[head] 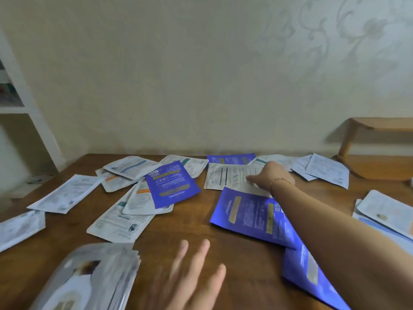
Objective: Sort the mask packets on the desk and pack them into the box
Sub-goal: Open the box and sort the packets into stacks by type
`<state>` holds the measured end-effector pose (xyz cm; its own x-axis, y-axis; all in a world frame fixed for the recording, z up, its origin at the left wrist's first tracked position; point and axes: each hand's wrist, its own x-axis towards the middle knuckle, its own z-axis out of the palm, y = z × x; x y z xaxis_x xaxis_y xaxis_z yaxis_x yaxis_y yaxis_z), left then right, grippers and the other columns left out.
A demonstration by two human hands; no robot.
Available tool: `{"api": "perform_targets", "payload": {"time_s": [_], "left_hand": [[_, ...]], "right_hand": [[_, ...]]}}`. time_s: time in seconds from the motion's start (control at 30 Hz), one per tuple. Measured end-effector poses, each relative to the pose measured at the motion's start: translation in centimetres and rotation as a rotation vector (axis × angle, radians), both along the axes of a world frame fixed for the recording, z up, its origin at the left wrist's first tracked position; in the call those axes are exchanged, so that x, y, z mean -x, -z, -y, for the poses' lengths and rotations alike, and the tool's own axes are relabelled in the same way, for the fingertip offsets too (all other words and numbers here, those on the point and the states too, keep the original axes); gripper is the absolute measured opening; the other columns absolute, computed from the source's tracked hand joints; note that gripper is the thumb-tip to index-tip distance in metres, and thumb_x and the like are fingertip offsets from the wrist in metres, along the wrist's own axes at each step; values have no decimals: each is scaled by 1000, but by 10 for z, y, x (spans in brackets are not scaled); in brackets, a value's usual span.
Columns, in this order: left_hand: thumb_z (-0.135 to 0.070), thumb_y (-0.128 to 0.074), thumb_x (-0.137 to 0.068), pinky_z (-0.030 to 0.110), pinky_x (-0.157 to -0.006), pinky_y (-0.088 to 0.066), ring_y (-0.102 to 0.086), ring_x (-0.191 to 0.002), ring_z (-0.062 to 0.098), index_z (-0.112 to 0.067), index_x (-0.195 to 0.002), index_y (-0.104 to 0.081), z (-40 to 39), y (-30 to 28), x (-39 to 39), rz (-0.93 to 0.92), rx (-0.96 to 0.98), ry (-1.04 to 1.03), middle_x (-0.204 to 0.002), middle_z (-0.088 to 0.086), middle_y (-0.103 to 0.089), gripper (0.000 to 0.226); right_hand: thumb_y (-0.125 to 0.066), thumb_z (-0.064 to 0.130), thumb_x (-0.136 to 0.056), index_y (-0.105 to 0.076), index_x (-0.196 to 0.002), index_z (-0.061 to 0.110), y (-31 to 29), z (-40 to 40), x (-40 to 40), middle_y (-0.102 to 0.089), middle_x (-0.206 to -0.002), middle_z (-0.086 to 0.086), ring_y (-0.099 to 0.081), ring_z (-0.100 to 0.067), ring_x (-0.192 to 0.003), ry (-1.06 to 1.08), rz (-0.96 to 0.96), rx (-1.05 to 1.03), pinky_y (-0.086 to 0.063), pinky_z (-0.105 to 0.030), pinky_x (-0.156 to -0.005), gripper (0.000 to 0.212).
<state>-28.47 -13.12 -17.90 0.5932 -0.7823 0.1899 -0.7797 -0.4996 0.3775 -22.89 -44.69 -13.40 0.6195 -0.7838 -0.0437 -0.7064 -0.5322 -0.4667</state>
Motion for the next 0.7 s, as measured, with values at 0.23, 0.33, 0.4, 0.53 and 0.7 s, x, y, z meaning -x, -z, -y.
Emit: {"api": "perform_targets", "payload": {"time_s": [0.23, 0.33, 0.4, 0.53, 0.7], "left_hand": [[-52, -29, -92, 26, -101, -15, -47, -118, 5, -51, -107, -47, 25, 13, 27, 61, -207, 10, -126, -27, -60, 24], [-60, -10, -95, 27, -70, -55, -64, -107, 1, -54, -103, -53, 35, 6, 32, -71, -351, -8, -116, -30, -64, 44], [-72, -9, -88, 54, -89, -49, -47, -126, -8, -54, -121, -51, 49, -18, 33, -161, -445, 7, -138, -37, -42, 56], [-65, -41, -92, 46, -120, 4, 24, -146, 7, -44, -153, -3, 93, -34, 31, -124, -469, 70, -158, -22, 24, 75], [-60, -25, -99, 50, -120, 8, 19, -149, 15, -41, -154, -7, 144, -27, 18, -59, -250, 72, -164, -10, 7, 62]], "right_hand": [[-66, 34, -84, -54, -81, 15, 11, 0, -14, -64, -94, -6, -57, -22, -77, 30, 72, -93, -40, -27, -60, 23], [-67, 57, -79, -54, -120, 20, 15, -16, -15, -54, -124, -5, -53, -27, -113, -19, 4, 38, -43, -35, -80, 56], [-59, 48, -86, -52, -129, 29, 19, -22, -18, -42, -135, -6, -41, -31, -124, -88, -16, 133, -41, -40, -90, 47], [-34, 41, -96, -60, -121, 39, 25, -4, 4, -40, -139, -3, -29, -33, -128, -306, -83, 263, -30, -46, -100, 36], [-18, 55, -100, -35, -140, 52, 35, 27, 71, -12, -160, 9, 1, -25, -148, -466, -159, 174, -9, -53, -113, 43]]}}
